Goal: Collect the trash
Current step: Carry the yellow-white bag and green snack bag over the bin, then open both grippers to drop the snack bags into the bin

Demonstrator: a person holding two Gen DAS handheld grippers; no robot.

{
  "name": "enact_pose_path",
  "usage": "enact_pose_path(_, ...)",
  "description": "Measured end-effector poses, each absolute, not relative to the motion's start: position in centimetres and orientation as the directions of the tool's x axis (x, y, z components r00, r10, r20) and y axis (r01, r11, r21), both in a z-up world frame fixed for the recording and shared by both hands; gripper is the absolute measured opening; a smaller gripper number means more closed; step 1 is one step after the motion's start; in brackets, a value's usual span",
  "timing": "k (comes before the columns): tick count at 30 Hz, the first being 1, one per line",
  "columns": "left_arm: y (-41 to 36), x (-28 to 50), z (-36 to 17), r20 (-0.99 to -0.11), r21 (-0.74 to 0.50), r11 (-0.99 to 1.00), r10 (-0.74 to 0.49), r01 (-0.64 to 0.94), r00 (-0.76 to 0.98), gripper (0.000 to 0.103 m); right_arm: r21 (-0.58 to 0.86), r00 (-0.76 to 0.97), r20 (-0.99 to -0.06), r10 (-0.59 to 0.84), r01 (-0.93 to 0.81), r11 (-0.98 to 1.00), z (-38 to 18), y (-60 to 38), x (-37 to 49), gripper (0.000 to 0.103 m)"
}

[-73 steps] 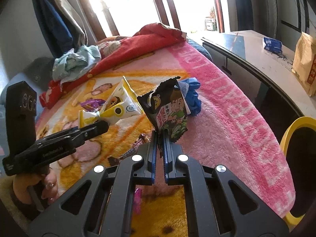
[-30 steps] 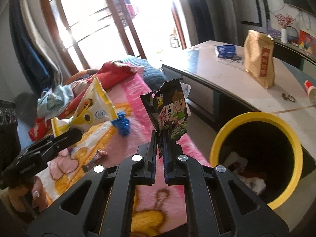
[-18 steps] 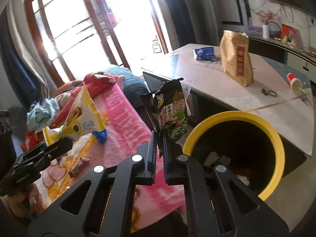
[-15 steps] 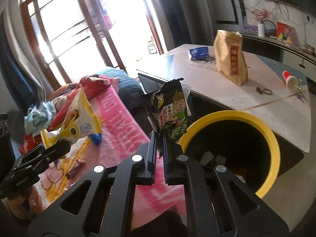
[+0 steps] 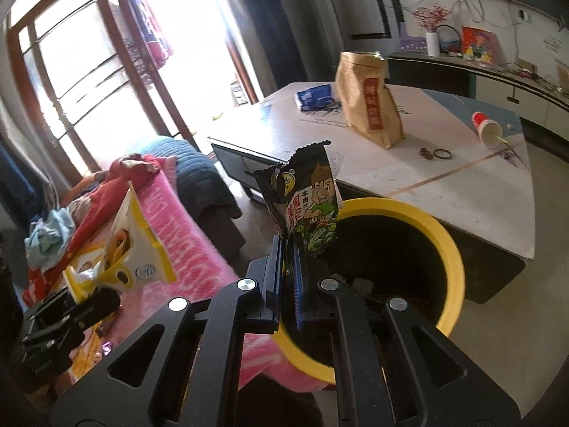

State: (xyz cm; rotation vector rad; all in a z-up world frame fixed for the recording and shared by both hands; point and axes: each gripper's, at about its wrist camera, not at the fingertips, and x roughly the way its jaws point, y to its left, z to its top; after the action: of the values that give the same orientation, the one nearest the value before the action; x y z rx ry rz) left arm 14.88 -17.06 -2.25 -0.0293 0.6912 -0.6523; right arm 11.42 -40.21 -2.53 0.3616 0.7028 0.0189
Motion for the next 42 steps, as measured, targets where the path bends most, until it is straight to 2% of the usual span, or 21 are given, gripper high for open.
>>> enact_pose_path(21, -22.8, 16.6, -6.7, -0.655, -0.241, 0.770, -0.578, 0.591, 0.487, 0.029, 0.338, 0.728, -0.683, 0.068, 0.232, 0.912, -5.4, -44.6, 12.3, 0.003)
enact_pose_path(42, -26.4, 18.7, -10.8, -0.744, -0.239, 0.771, -0.536, 0.590, 0.400, 0.029, 0.336, 0.666, -0.743, 0.068, 0.283, 0.898, -8.8, -46.5, 13.3, 0.003)
